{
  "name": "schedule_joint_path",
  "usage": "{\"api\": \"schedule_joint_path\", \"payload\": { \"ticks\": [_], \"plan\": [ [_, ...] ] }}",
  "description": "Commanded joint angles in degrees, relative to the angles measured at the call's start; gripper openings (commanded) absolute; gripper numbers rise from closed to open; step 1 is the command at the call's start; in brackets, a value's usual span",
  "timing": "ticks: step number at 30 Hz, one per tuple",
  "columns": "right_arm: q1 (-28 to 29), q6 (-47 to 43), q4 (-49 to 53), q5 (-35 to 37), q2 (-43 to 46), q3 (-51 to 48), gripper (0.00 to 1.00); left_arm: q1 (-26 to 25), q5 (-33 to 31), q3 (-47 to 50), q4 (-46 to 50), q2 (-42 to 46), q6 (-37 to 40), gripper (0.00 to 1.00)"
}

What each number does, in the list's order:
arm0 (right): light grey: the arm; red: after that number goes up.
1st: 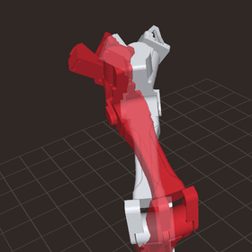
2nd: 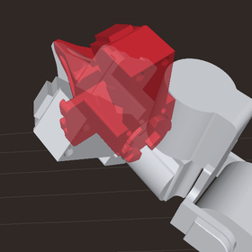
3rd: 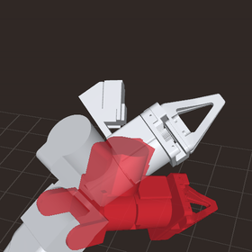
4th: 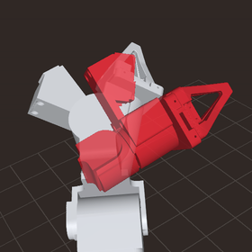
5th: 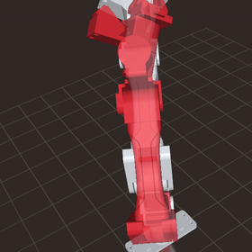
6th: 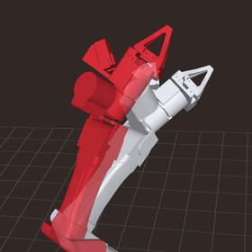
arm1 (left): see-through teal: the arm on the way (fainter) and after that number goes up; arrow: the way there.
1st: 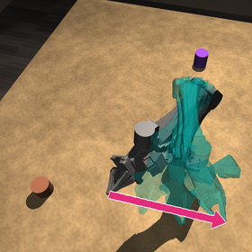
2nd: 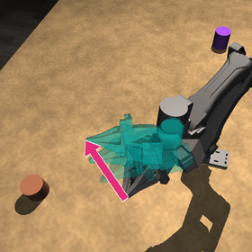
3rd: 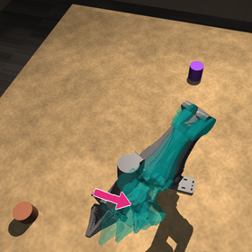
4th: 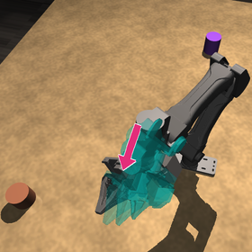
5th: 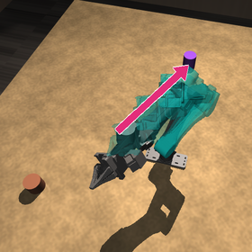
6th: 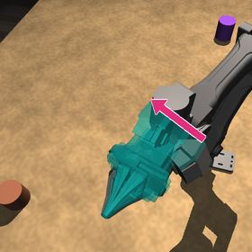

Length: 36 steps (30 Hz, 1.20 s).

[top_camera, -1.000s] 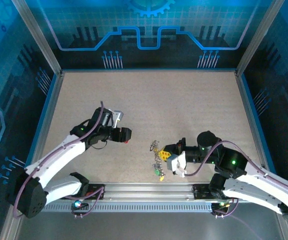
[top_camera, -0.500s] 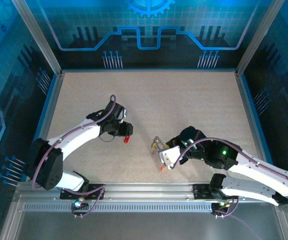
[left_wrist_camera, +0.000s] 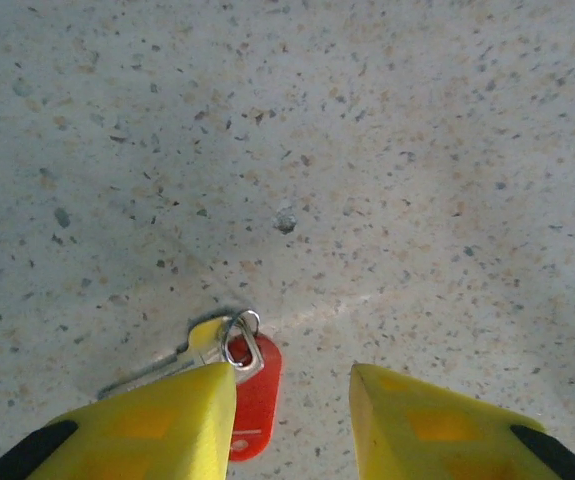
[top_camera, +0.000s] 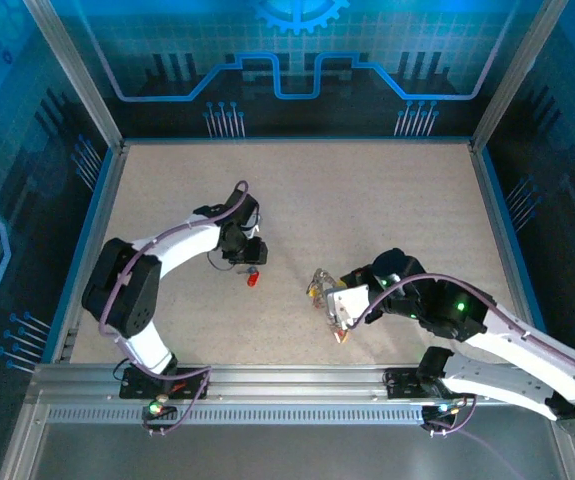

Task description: Put the keys on the keyring

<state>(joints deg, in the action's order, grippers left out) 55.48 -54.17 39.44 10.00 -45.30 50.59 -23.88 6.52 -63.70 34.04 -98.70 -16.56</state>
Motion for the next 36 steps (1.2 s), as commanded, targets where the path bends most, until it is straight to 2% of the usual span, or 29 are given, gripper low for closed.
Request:
{"api": "schedule_joint_path", "payload": {
  "ticks": [1, 9, 18, 21, 23, 33, 36],
  "plan": [
    [-0.9, 1.5, -1.5, -1.4, 1.4, 0.7, 0.00, 1.5, 2.0, -2.1, 2.4, -2.5, 3.7, 0.36],
    [-2.6, 1.9, -1.4, -2.8, 2.6, 0.1, 0.00, 1.9, 5.1, -3.4, 3.7, -6.2, 3.3, 0.28],
    [-3.5, 2.4, -1.5, -3.7, 2.8, 0.1, 0.00, 1.8, 2.7, -2.9, 4.1, -6.9, 3.6, 0.30],
    [-3.8, 2.5, -1.6, -3.9, 2.8, 0.1, 0.00, 1.7, 2.1, -2.8, 4.1, -6.6, 3.4, 0.37],
    [-3.9, 2.5, -1.6, -4.2, 2.8, 0.1, 0.00, 1.7, 1.5, -2.7, 4.2, -6.3, 3.5, 0.37],
    [-4.2, 2.8, -2.0, -4.7, 3.0, 0.1, 0.00, 1.2, 4.0, -2.0, 2.8, -7.3, 3.6, 0.23],
    [-4.2, 2.8, -1.9, -4.6, 3.2, 0.1, 0.00, 1.2, 5.0, -2.1, 2.5, -8.0, 3.7, 0.21]
  ]
}}
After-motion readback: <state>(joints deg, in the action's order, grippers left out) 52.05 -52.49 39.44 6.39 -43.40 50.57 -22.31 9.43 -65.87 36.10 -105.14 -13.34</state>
